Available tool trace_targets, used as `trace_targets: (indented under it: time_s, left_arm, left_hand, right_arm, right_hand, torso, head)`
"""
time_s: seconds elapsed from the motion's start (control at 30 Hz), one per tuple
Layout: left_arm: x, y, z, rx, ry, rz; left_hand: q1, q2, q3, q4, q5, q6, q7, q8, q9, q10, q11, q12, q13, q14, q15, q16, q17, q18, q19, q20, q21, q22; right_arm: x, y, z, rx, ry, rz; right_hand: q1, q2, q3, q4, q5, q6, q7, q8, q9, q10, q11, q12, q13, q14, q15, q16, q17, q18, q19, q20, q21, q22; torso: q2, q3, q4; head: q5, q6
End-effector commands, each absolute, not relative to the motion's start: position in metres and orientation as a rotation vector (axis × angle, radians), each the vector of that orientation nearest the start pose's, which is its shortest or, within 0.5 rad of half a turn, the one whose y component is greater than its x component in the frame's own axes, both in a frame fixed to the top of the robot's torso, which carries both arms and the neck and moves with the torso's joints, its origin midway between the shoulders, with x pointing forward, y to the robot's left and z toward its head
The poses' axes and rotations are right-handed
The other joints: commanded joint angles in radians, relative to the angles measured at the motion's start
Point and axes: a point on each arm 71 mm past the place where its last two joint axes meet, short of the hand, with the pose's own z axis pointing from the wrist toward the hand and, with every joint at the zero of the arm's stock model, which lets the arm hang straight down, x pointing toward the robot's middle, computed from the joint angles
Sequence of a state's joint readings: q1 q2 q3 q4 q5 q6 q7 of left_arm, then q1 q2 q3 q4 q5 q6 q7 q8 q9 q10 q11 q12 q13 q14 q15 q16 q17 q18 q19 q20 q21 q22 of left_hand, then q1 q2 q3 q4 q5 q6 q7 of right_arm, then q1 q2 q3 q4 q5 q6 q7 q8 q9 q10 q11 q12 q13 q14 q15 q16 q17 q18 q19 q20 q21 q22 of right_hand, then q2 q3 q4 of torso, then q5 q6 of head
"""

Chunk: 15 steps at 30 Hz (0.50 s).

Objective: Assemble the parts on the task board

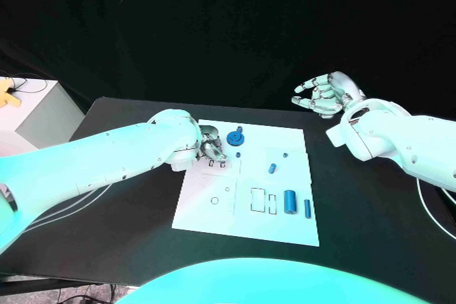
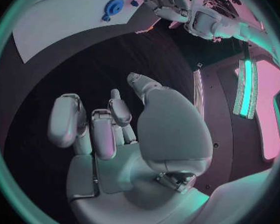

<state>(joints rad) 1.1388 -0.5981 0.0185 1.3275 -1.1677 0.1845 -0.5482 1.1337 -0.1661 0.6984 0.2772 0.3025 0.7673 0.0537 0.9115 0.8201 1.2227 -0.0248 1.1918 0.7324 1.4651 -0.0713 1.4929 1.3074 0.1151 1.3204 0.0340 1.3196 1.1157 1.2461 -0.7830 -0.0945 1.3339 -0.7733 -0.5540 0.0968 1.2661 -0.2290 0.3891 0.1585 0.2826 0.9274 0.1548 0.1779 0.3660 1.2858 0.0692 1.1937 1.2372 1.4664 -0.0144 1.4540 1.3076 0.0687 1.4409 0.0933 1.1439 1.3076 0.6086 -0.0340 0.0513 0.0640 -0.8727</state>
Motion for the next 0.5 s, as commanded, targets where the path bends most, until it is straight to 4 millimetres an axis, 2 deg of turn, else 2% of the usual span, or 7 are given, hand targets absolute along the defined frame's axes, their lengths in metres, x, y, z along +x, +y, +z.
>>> trace_targets:
  time_s: [0.03, 0.5]
  left_arm:
    - [0.4972, 0.1456, -0.2509, -0.060, 2.377, -0.401]
    - [0.4950, 0.1435, -0.2513, -0.038, 2.392, -0.406]
  left_hand:
    - [-0.001, 0.006, 0.215, -0.212, 0.006, 0.007, -0.005, 0.002, 0.002, 0.008, 0.000, 0.004, 0.000, 0.069, -0.009, 0.005, 0.125, -0.018, 0.004, -0.001, 0.003, 0.001]
    - [-0.001, 0.006, 0.218, -0.214, 0.006, 0.008, -0.005, 0.001, 0.002, 0.008, 0.000, 0.003, -0.002, 0.069, -0.009, 0.005, 0.126, -0.019, 0.005, -0.001, 0.005, 0.003]
  right_arm:
    - [0.5260, -0.2410, -0.1821, 0.503, 1.506, 0.862]
    - [0.5262, -0.2406, -0.1823, 0.503, 1.507, 0.861]
  right_hand:
    - [-0.003, 0.006, -0.005, 0.003, 0.006, -0.008, 0.000, 0.004, 0.002, -0.004, 0.000, -0.004, 0.000, 0.043, 0.008, -0.004, 0.082, 0.013, -0.005, 0.000, -0.002, 0.071]
    - [-0.003, 0.006, -0.005, 0.003, 0.006, -0.008, 0.000, 0.004, 0.002, -0.004, 0.000, -0.004, 0.000, 0.043, 0.008, -0.004, 0.082, 0.013, -0.005, 0.000, -0.002, 0.071]
  torso:
    - [0.000, -0.0005, 0.0008]
    - [-0.001, -0.0001, 0.0008]
  head:
    - [-0.001, 0.000]
    - [0.000, 0.000]
